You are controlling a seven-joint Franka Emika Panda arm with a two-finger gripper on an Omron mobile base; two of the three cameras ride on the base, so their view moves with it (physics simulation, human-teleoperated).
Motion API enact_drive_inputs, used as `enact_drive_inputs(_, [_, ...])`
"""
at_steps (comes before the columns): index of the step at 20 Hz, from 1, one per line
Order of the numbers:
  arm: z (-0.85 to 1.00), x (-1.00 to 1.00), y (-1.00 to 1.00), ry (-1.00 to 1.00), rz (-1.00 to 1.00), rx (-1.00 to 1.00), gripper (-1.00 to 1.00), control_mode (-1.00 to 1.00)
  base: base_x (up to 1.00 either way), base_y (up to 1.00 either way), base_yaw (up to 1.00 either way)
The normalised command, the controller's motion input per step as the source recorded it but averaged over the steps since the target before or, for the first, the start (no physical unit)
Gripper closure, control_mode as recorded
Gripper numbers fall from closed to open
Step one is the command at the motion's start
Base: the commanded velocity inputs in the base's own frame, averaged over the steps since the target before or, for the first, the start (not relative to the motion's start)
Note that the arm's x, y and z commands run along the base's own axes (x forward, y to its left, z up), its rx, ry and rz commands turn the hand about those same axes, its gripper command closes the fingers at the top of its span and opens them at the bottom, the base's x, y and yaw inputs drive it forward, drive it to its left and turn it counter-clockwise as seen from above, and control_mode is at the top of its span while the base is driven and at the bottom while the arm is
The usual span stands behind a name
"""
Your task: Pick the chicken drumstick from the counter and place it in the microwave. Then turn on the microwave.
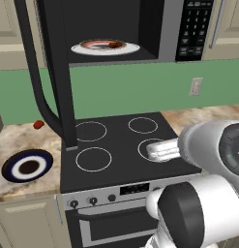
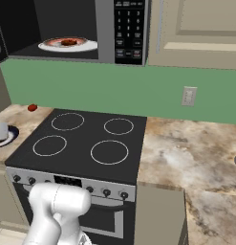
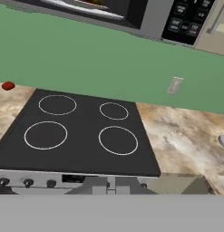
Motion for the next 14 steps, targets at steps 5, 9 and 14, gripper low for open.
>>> enact_drive_inputs(5, [-0.27, -0.21, 0.43, -0.31, 0.0, 0.0, 1.0, -1.0, 0.0, 0.0, 0.0])
enact_drive_inputs(9, [-0.09, 0.0, 0.63, -0.23, 0.0, 0.0, 1.0, -1.0, 0.0, 0.0, 0.0])
enact_drive_inputs(14, [-0.08, 0.0, 0.66, -0.21, 0.0, 0.0, 1.0, -1.0, 0.0, 0.0, 0.0])
